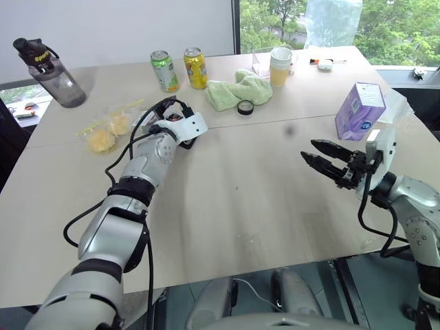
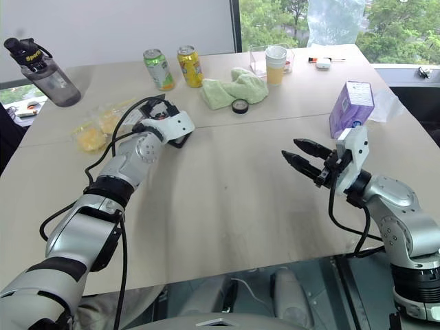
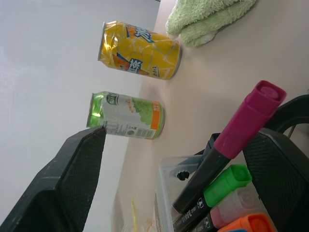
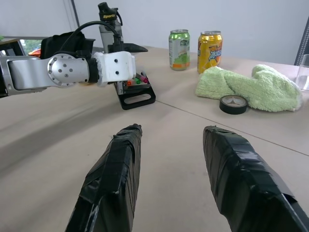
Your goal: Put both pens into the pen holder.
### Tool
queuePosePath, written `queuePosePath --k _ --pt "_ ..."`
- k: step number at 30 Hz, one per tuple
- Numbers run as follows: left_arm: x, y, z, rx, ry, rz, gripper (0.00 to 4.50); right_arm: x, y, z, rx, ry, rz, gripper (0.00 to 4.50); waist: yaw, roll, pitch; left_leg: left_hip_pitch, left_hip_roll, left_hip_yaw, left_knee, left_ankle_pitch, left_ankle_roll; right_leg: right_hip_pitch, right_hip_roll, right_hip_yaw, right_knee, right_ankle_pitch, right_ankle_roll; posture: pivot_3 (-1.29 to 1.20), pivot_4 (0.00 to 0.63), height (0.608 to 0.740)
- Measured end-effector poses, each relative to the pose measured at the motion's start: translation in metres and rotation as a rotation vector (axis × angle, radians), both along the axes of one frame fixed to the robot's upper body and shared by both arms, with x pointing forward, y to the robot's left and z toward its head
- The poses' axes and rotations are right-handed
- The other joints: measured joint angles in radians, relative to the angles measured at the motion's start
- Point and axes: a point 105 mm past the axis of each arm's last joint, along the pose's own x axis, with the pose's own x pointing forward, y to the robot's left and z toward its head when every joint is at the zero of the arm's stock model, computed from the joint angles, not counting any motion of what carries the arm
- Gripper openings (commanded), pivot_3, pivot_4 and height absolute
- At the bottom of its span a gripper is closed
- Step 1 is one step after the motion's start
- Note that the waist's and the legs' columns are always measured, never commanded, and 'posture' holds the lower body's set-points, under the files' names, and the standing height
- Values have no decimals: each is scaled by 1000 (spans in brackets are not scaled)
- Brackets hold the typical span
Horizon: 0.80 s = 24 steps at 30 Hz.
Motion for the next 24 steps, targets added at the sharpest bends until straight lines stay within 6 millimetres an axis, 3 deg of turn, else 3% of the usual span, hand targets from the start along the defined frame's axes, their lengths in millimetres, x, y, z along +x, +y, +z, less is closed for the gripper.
queuePosePath --k 9,17,24 --pt "0 -1 1 -32 16 -9 4489 1 2 3 6 2 5 2167 0 0 0 0 0 0 0 0 0 0 0 0 0 0 0 0 150 740" --pt "-1 -23 5 -79 74 -93 4489 -1 3 5 5 -8 13 2167 -1 0 0 0 0 0 0 0 0 0 0 0 0 0 0 0 150 740" --pt "-2 -29 5 -97 90 -115 4489 -1 4 6 5 -9 11 2167 0 0 0 0 0 0 0 0 0 0 0 0 0 0 0 0 150 740"
